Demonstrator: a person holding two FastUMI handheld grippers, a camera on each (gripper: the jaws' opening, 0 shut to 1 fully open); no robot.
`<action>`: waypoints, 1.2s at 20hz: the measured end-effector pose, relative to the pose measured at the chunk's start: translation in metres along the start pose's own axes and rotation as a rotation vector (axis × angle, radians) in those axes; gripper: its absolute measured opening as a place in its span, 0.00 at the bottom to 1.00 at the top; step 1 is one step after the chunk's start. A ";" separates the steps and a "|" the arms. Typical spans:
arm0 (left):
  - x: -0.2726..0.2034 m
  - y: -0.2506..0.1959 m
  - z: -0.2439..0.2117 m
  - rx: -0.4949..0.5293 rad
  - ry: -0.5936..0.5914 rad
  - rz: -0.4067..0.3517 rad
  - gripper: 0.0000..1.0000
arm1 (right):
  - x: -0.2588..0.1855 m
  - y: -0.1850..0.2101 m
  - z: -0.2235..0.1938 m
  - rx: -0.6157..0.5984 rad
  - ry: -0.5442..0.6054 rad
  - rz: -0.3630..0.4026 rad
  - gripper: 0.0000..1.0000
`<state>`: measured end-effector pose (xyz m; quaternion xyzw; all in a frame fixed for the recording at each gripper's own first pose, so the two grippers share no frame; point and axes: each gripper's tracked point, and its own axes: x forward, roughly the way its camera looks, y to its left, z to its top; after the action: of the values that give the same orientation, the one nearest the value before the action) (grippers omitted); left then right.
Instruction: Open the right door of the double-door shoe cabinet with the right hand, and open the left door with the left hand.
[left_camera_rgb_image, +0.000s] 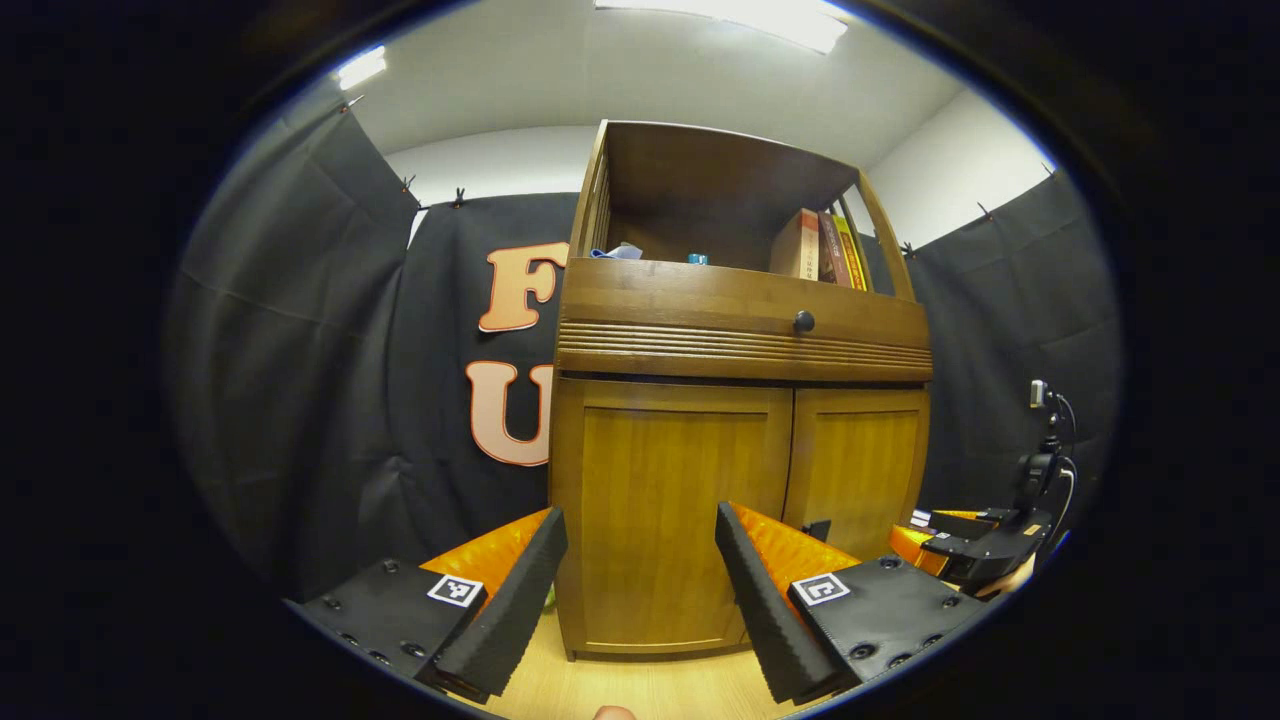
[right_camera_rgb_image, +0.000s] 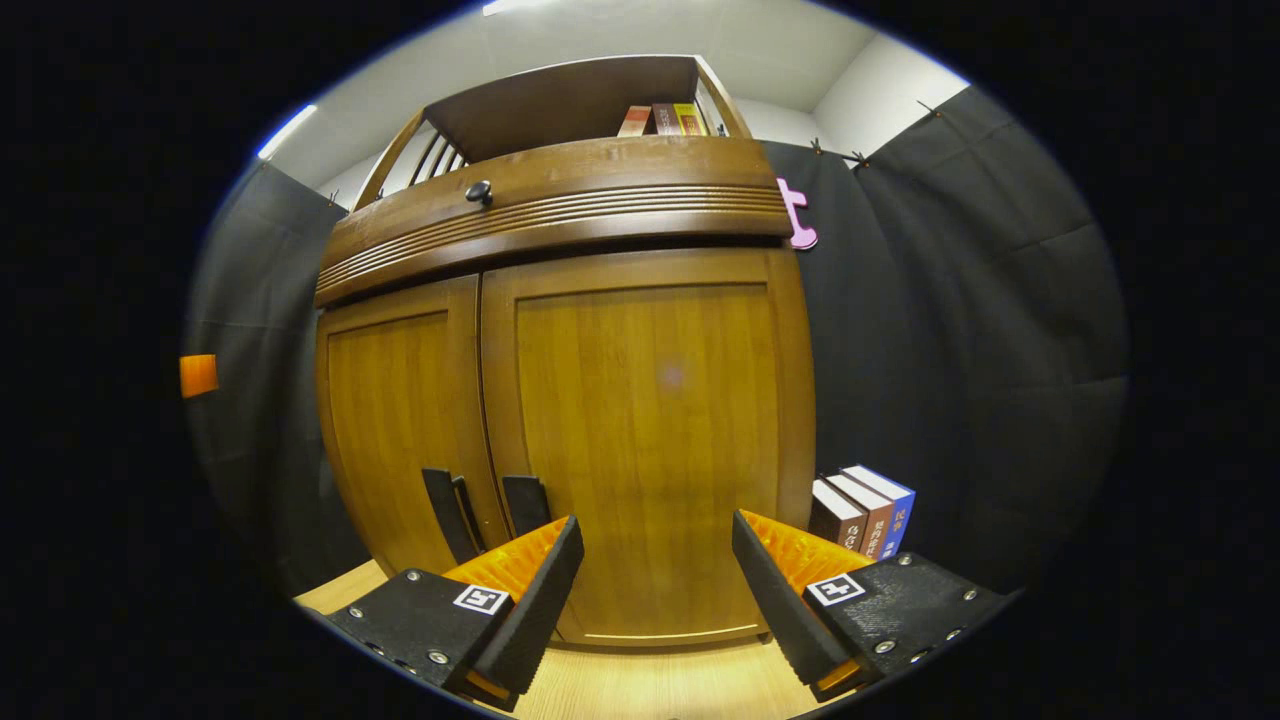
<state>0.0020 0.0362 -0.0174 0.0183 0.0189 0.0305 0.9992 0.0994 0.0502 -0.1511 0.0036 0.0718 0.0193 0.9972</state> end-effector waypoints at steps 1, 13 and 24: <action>0.001 0.001 -0.001 0.005 0.003 0.004 0.96 | 0.004 0.005 -0.004 0.002 0.004 0.011 0.93; 0.005 -0.011 -0.010 0.025 0.007 -0.024 0.96 | 0.054 0.085 -0.046 -0.030 0.057 0.137 0.93; 0.016 -0.004 -0.031 0.028 0.040 -0.002 0.94 | 0.098 0.096 -0.067 -0.063 0.088 0.095 0.48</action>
<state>0.0174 0.0340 -0.0487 0.0318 0.0396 0.0296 0.9983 0.1826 0.1505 -0.2307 -0.0254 0.1146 0.0688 0.9907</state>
